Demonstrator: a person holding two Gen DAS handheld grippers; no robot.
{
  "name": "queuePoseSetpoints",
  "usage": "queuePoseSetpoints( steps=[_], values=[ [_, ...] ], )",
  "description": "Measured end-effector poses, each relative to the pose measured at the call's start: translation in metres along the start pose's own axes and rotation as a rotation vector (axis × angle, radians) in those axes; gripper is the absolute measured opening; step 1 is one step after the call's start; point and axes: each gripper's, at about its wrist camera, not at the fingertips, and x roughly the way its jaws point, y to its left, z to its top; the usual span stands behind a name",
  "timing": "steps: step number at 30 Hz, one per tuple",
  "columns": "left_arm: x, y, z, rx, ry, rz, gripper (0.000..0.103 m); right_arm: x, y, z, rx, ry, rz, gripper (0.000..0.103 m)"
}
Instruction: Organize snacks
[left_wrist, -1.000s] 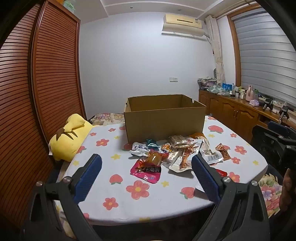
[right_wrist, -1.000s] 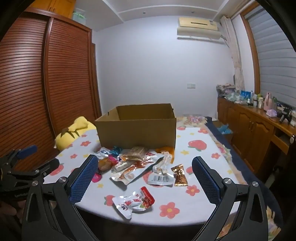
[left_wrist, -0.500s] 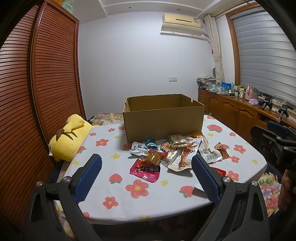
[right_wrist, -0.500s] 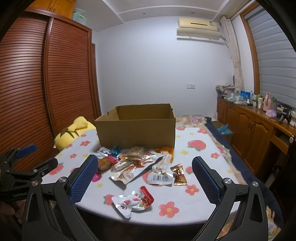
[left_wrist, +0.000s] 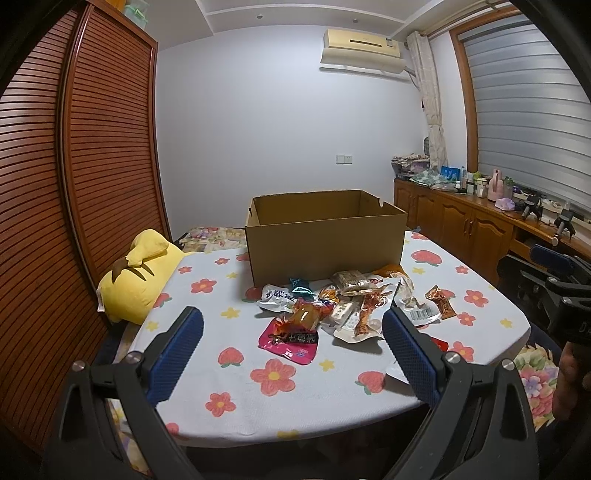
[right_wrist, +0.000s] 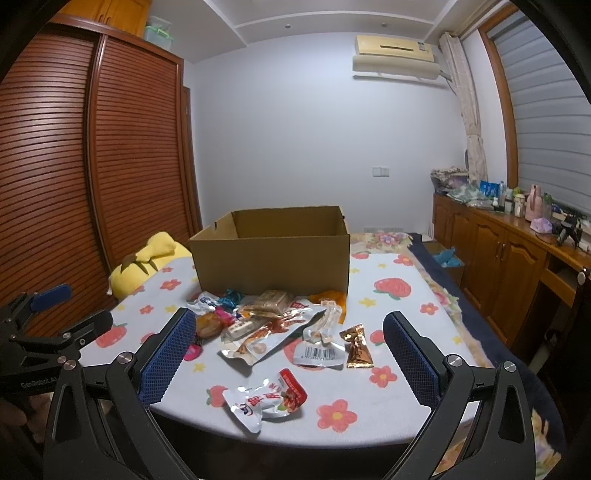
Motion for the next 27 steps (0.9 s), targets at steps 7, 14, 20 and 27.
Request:
queuePoseSetpoints(
  steps=[7,14,20,27],
  values=[
    [-0.0034,-0.0003,0.0024,-0.003,-0.001,-0.001,0.098,-0.0001,0.0000,0.0002,0.000,0.000,-0.001,0.103],
    [-0.0039,0.0004,0.0039,-0.003,-0.003,-0.003,0.098,-0.0013,-0.0009,-0.0007,-0.006,0.000,-0.003,0.103],
    [-0.0034,0.0007,0.0042,-0.001,-0.003,-0.005,0.098,-0.0030,-0.0002,0.0006,-0.007,0.001,-0.001,0.103],
    [-0.0030,0.0001,0.0032,-0.003,-0.001,-0.005,0.099,-0.0046,0.0011,0.0009,-0.009,-0.001,-0.004,0.103]
  ],
)
